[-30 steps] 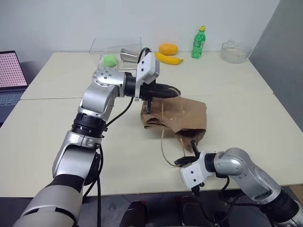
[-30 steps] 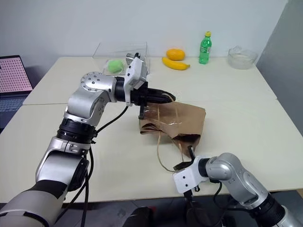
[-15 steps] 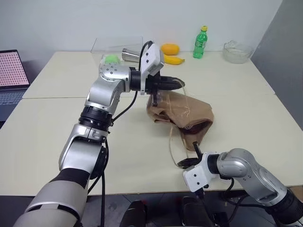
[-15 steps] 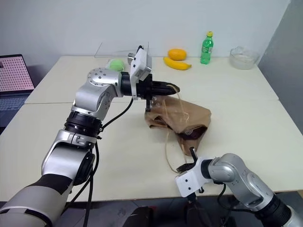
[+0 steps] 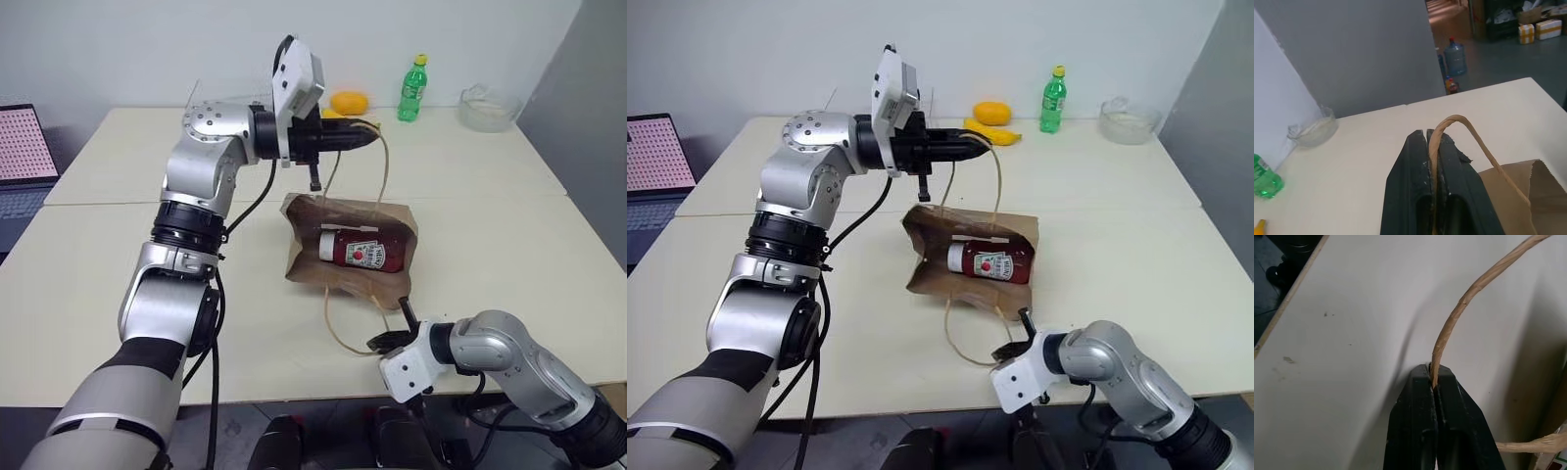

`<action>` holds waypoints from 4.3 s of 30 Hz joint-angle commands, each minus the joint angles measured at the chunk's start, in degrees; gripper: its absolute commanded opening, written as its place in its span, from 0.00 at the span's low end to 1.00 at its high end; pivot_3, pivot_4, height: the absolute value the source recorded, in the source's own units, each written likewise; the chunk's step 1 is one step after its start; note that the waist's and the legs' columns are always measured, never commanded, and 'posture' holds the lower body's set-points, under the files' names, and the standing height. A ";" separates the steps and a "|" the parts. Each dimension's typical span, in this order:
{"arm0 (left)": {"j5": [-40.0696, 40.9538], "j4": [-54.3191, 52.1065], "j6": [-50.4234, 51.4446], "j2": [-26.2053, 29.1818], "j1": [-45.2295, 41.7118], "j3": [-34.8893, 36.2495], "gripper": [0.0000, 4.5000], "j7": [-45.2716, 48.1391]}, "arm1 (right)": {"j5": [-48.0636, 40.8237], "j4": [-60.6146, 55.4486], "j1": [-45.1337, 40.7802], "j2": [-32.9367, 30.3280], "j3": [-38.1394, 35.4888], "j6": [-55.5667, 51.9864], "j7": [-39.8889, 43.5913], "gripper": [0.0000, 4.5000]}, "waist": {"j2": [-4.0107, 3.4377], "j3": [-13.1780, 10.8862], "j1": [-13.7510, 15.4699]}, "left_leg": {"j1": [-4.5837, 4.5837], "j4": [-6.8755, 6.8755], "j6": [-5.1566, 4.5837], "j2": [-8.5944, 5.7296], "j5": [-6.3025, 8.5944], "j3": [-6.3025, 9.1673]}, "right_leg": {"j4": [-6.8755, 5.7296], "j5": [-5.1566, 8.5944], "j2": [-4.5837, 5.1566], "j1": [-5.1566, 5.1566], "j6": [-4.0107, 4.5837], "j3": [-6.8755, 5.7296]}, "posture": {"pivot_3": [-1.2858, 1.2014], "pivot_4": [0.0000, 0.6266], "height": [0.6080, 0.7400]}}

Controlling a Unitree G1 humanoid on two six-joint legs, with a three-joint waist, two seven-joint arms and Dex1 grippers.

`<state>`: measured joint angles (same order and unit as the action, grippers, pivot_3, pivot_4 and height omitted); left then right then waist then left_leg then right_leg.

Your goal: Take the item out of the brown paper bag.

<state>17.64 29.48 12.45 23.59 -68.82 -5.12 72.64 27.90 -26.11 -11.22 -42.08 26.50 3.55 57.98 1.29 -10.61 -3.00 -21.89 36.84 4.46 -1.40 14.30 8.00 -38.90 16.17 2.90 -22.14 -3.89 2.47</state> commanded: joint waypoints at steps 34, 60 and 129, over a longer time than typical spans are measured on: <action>4.81 -10.47 9.40 -1.08 4.01 0.69 0.00 3.70 | -39.11 -23.80 -16.79 1.98 -12.50 -58.86 -15.88 0.60 | -0.02 -0.04 -0.12 | -0.15 -0.04 -0.02 0.01 0.01 0.03 | 0.03 -0.14 0.01 -0.15 0.25 -0.04 | 0.52 0.24 1.00; 4.84 -4.99 5.44 -2.96 1.83 1.54 0.00 1.44 | -2.81 -1.43 -32.04 6.94 21.11 -57.99 -23.57 0.99 | -0.03 -0.05 -0.29 | -1.01 0.10 0.08 -0.06 -0.06 0.00 | -0.15 -0.18 0.09 -1.08 0.28 -0.01 | 0.52 0.24 1.00; -2.77 7.21 -3.79 -1.71 0.39 1.87 0.00 -0.37 | -30.70 20.25 -21.62 -13.86 -28.37 -28.31 -15.32 0.72 | -0.06 -0.05 -0.13 | -1.06 0.09 -0.18 -0.22 0.07 -0.21 | -0.14 -0.20 0.20 -1.14 0.29 0.10 | 0.52 0.24 1.00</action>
<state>14.97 37.05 9.63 21.81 -66.66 -4.15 72.58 -5.07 -5.12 -31.74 -54.79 -1.90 -29.59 42.23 1.23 -10.66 -3.12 -22.94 36.94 4.28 -1.62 14.37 7.78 -39.05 15.97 3.10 -23.28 -3.61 2.60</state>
